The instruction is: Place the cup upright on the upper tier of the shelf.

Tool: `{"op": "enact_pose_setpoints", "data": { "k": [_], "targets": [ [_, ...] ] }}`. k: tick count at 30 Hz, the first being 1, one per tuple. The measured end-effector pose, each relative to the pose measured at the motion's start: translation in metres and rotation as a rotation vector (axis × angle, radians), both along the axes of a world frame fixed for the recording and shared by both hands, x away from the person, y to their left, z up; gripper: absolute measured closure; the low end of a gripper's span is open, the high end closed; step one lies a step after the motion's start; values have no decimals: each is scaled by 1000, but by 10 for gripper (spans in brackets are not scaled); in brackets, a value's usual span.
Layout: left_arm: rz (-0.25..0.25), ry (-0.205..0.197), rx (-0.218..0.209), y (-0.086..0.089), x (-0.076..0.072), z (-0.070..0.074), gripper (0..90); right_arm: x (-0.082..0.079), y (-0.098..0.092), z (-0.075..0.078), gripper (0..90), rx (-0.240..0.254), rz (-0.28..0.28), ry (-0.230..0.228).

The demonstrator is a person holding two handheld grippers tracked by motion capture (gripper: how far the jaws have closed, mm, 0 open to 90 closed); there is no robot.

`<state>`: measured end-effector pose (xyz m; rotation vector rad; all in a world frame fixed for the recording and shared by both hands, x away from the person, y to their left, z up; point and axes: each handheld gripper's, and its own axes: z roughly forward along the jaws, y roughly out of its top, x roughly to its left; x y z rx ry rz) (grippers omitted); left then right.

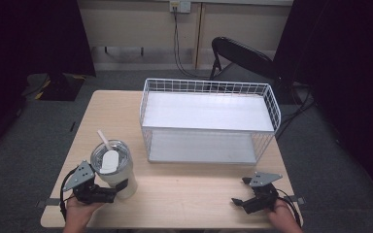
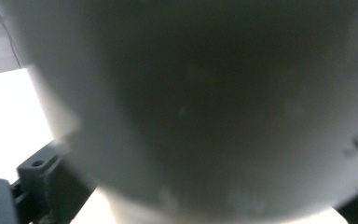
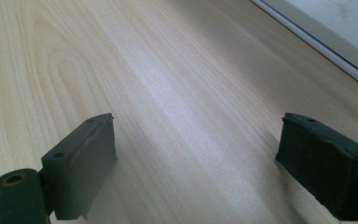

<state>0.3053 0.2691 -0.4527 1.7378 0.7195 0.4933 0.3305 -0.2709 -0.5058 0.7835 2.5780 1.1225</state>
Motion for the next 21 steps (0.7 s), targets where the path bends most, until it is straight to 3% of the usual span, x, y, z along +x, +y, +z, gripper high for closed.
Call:
{"op": "enact_pose_setpoints", "data": {
  "k": [6,8,12,13,21],
  "targets": [
    [9,-11,-40,-3,3,-2,13,0,0,0,106,0,0,0],
    [5,3,-62,-4,3,-3,19,0,0,0,106,0,0,0],
    [18,-9,-45,-4,2,-2,60,0,0,0,106,0,0,0],
    [19,-22,-23,-3,2,-2,65,0,0,0,106,0,0,0],
    [33,-22,1,-7,0,2,71,0,0,0,106,0,0,0]
  ]
}}
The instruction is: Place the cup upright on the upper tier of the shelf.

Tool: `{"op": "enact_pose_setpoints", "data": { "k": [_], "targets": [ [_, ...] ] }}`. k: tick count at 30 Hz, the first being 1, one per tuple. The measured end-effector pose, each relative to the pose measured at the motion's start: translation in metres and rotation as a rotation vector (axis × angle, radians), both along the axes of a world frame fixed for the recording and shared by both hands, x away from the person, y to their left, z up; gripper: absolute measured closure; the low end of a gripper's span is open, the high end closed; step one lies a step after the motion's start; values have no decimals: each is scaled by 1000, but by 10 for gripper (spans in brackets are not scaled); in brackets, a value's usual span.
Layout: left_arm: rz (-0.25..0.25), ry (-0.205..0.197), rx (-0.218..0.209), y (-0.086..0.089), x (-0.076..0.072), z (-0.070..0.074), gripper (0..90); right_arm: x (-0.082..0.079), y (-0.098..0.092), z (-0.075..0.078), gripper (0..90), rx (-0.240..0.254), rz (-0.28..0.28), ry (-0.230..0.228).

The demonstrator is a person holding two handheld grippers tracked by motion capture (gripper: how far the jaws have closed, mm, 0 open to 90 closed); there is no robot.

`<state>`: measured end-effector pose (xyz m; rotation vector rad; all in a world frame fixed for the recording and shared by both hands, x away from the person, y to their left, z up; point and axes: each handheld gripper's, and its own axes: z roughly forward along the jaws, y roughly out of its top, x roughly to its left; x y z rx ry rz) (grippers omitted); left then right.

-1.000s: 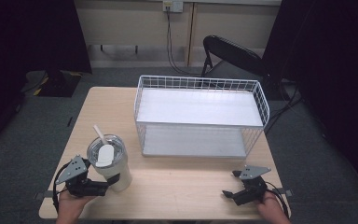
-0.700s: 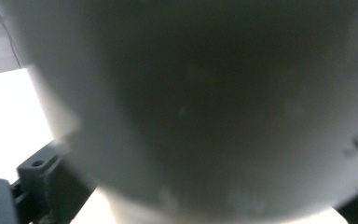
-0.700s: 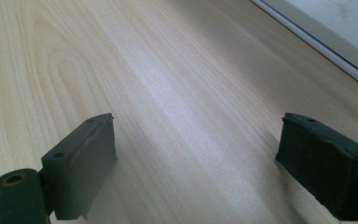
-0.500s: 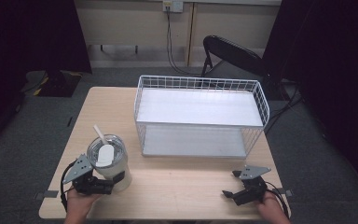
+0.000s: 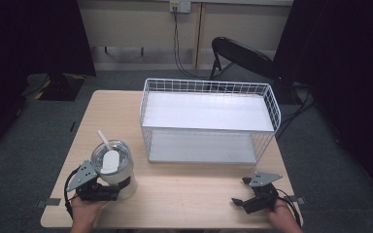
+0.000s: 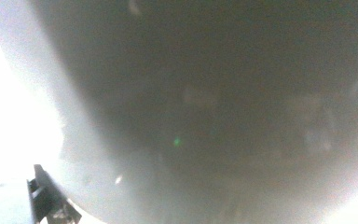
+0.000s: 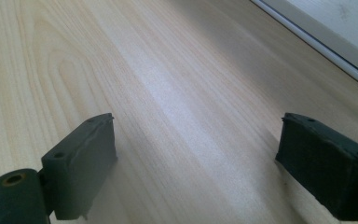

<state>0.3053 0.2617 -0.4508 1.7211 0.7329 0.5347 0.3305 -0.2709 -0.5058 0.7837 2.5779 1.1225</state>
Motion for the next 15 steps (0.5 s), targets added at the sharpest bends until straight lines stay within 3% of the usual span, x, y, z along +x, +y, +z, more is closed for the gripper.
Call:
{"op": "enact_pose_setpoints", "data": {
  "k": [4,9,10,15],
  "targets": [
    [-8,-7,9,-1,-1,3,71,0,0,0,106,0,0,0],
    [-12,-39,-50,5,-5,13,72,0,0,0,106,0,0,0],
    [-9,-32,-91,7,-7,16,72,0,0,0,106,0,0,0],
    [-14,-35,-97,7,-10,24,73,0,0,0,106,0,0,0]
  ]
}}
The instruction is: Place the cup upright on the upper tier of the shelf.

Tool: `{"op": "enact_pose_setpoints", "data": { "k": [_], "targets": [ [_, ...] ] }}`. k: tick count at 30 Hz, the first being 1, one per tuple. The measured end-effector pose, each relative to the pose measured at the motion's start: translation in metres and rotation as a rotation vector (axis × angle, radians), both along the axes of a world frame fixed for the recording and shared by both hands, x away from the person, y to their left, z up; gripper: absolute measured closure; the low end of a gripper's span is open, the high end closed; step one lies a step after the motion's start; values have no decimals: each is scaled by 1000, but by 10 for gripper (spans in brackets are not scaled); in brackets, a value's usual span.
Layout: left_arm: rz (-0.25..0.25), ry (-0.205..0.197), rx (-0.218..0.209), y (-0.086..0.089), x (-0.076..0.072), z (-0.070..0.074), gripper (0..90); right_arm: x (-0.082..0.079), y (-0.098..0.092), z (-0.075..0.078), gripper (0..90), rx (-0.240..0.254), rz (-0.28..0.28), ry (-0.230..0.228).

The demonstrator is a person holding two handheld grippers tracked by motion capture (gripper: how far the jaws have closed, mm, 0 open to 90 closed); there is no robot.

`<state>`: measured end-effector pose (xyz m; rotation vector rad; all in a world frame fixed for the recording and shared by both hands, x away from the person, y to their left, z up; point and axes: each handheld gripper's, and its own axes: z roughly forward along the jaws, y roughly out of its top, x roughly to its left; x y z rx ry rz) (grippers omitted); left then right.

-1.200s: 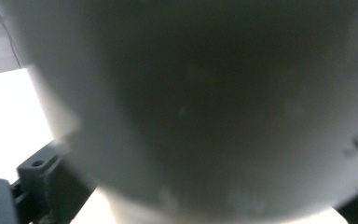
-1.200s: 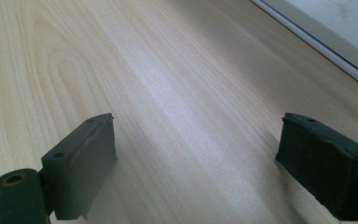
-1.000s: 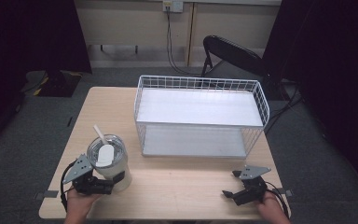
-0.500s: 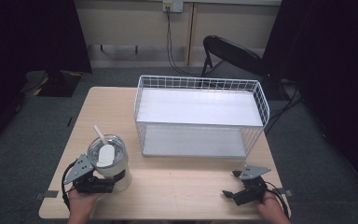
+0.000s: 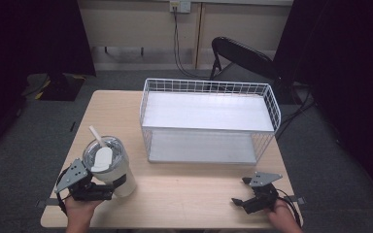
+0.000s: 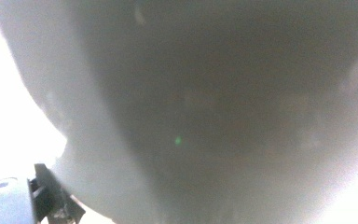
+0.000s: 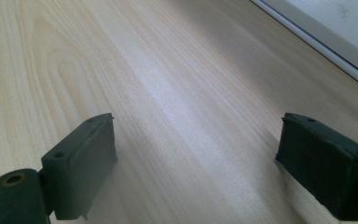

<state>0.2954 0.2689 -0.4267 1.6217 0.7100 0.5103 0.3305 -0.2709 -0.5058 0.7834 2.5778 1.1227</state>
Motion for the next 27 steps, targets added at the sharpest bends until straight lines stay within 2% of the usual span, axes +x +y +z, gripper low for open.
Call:
{"op": "enact_pose_setpoints", "data": {
  "k": [6,10,12,18,20,27],
  "targets": [
    [-19,-18,15,-7,0,12,73,0,0,0,106,0,0,0],
    [-35,-10,19,-16,2,18,73,0,0,0,106,0,0,0],
    [-50,6,11,-23,4,22,73,0,0,0,106,0,0,0],
    [-60,8,-2,-33,10,26,73,0,0,0,106,0,0,0],
    [-57,20,-15,-39,14,29,73,0,0,0,105,0,0,0],
    [-56,18,-13,-48,22,39,74,0,0,0,106,0,0,0]
  ]
}}
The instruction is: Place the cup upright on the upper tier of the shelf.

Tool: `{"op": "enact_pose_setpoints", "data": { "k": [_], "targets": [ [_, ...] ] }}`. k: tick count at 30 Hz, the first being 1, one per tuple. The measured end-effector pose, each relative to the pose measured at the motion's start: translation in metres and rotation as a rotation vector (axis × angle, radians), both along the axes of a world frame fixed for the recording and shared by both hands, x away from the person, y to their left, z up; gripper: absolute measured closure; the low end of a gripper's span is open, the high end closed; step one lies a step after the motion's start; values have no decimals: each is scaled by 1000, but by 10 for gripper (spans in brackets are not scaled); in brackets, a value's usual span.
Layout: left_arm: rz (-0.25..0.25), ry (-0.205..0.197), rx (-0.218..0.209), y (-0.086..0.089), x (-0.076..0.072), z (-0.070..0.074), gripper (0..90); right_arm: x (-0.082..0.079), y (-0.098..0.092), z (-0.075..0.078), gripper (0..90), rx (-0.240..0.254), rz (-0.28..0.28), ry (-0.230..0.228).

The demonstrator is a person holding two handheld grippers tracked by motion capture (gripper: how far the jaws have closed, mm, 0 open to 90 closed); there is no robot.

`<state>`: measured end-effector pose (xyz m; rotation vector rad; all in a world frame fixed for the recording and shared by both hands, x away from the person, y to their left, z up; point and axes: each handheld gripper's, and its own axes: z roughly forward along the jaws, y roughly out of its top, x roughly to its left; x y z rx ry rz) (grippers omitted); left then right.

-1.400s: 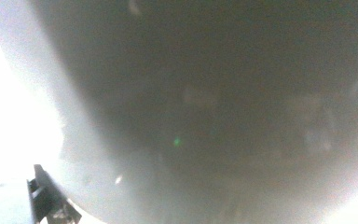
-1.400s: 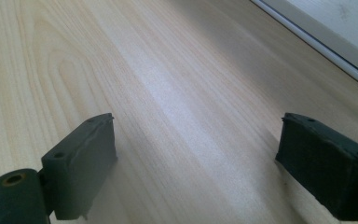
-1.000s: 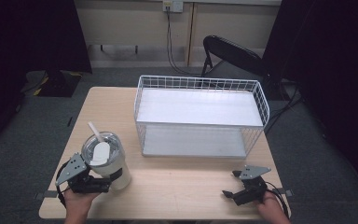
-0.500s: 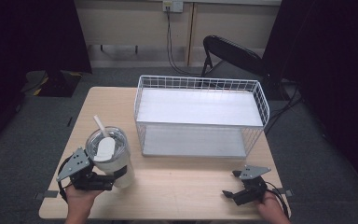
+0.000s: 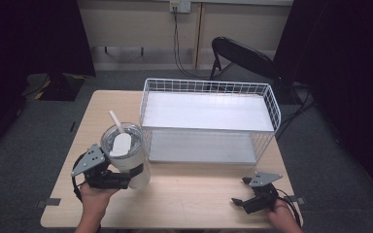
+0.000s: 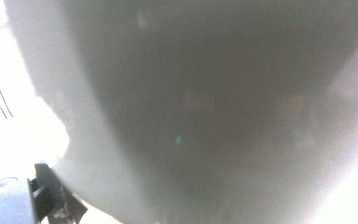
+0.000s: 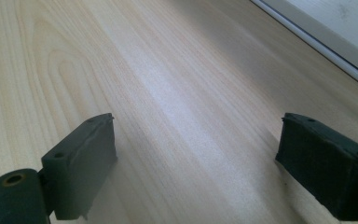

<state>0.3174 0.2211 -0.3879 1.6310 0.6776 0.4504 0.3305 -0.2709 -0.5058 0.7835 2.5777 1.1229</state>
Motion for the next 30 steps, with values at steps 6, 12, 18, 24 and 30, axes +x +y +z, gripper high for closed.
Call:
{"op": "enact_pose_setpoints", "data": {
  "k": [6,12,18,24,30],
  "targets": [
    [-2,8,9,-7,5,8,73,0,0,0,106,0,0,0],
    [-9,2,2,-17,13,17,73,0,0,0,106,0,0,0],
    [-25,-17,15,-26,17,25,74,0,0,0,106,0,0,0],
    [-42,-12,3,-36,23,32,74,0,0,0,106,0,0,0],
    [-54,-2,-4,-44,29,39,74,0,0,0,106,0,0,0]
  ]
}}
